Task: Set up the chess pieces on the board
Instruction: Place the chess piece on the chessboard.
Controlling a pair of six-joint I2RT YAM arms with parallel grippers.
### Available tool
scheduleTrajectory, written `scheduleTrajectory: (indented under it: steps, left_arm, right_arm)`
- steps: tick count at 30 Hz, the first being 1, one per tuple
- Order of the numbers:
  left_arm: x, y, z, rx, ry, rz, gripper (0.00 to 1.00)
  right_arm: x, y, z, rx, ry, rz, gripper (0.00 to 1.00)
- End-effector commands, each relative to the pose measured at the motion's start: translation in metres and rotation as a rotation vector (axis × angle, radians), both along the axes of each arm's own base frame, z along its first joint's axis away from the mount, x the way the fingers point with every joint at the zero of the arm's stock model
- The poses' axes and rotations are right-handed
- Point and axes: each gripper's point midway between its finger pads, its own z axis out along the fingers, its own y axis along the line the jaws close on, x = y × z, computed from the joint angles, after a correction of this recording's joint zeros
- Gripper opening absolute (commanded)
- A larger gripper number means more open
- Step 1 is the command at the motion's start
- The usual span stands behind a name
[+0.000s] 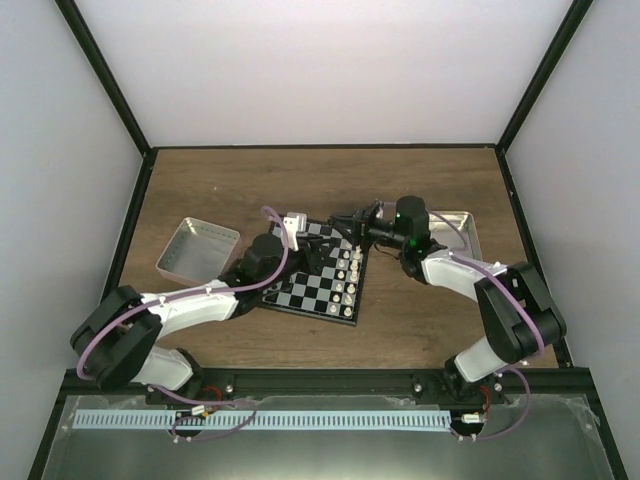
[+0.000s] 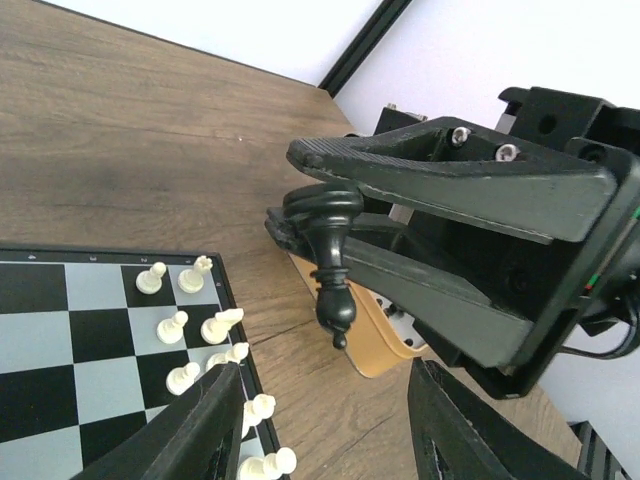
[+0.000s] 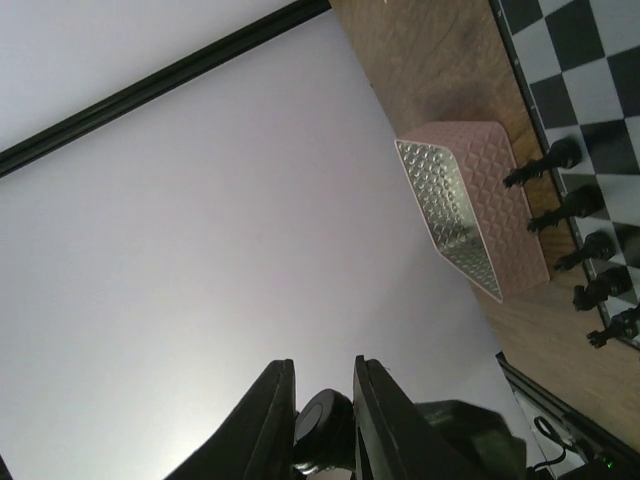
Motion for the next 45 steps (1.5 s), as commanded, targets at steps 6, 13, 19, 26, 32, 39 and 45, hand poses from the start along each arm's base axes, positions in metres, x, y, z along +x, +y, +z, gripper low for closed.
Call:
scheduleTrajectory:
  steps: [6, 13, 19, 26, 32, 39, 45]
  left_arm:
    - [0.012, -0.006, 0.028, -0.069, -0.088, 0.043, 0.42]
    - [0.015, -0.004, 0.028, -0.042, -0.113, 0.058, 0.20]
    - [0.015, -0.003, 0.028, -0.011, -0.105, 0.059, 0.05]
    - [-0.002, 0.012, -0.008, 0.273, 0.067, 0.011, 0.04]
    - [-0.042, 0.032, -0.028, 0.544, 0.249, -0.167, 0.06]
    - [-0.063, 0.046, -0.058, 0.808, 0.497, -0.280, 0.06]
    - [-0.061, 0.060, -0.089, 1.027, 0.591, -0.340, 0.04]
  right_arm:
    - [-0.016, 0.013, 0.007, 0.056, 0.019, 0.064, 0.17]
    - [-0.018, 0.013, 0.006, 0.059, 0.022, 0.072, 0.17]
    - [-0.015, 0.010, 0.002, 0.021, -0.008, 0.047, 0.19]
    - [0.002, 0.000, -0.003, -0.158, -0.206, -0.003, 0.57]
    - [0.013, -0.040, -0.013, -0.379, -0.309, -0.105, 0.69]
    - [0.009, -0.099, -0.020, -0.652, -0.366, -0.285, 0.69]
    - [-0.001, -0.145, -0.007, -0.840, -0.419, -0.436, 0.70]
